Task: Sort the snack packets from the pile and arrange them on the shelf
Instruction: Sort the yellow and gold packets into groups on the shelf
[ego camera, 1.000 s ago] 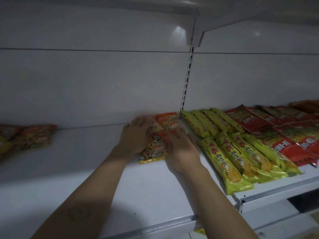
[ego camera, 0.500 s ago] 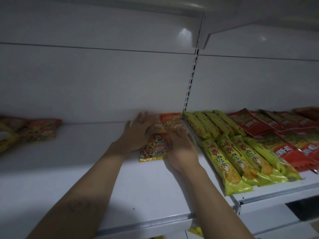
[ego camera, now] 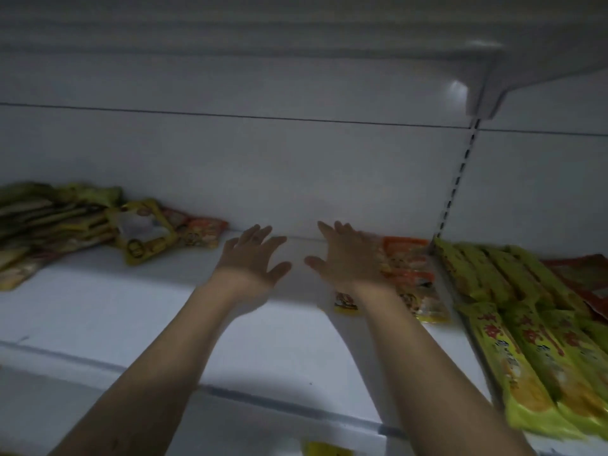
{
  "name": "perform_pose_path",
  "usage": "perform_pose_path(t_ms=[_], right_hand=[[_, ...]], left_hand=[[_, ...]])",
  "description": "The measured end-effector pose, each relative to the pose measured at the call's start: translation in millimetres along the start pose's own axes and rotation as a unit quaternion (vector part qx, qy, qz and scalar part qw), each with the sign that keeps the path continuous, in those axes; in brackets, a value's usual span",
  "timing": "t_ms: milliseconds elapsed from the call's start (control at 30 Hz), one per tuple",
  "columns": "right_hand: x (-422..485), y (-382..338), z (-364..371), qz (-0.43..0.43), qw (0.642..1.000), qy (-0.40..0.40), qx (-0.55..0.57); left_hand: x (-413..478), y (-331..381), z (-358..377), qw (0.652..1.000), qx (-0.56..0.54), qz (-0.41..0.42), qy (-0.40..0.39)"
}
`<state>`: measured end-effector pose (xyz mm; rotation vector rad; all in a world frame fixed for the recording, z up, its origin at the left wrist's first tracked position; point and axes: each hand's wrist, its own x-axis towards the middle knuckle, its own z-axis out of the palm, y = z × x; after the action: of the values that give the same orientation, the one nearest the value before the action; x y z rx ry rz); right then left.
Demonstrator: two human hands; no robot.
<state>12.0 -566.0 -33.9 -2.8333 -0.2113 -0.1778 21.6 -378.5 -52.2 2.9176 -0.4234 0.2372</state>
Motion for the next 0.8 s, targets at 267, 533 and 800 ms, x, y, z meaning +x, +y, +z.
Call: perform_pose_path(t_ms=[267, 533, 800], right_hand=[[36.3, -91.5, 29.3, -0.139, 0.988, -0.065, -0.011], [51.6, -164.3, 65.2, -0.164, 0.982, -0.089, 0.011], [98.0, -212.2, 107.5, -0.051, 0.997, -0.06, 0.022]], left_hand=[[-86.2, -74.7, -33.7, 0.989, 0.047, -0.14, 0.024], [-127.7, -141.9, -44.2, 0.972, 0.047, -0.226, 0.039], [-97.2, -215.0, -36.0, 0.982, 0.056, -0.172, 0.057]])
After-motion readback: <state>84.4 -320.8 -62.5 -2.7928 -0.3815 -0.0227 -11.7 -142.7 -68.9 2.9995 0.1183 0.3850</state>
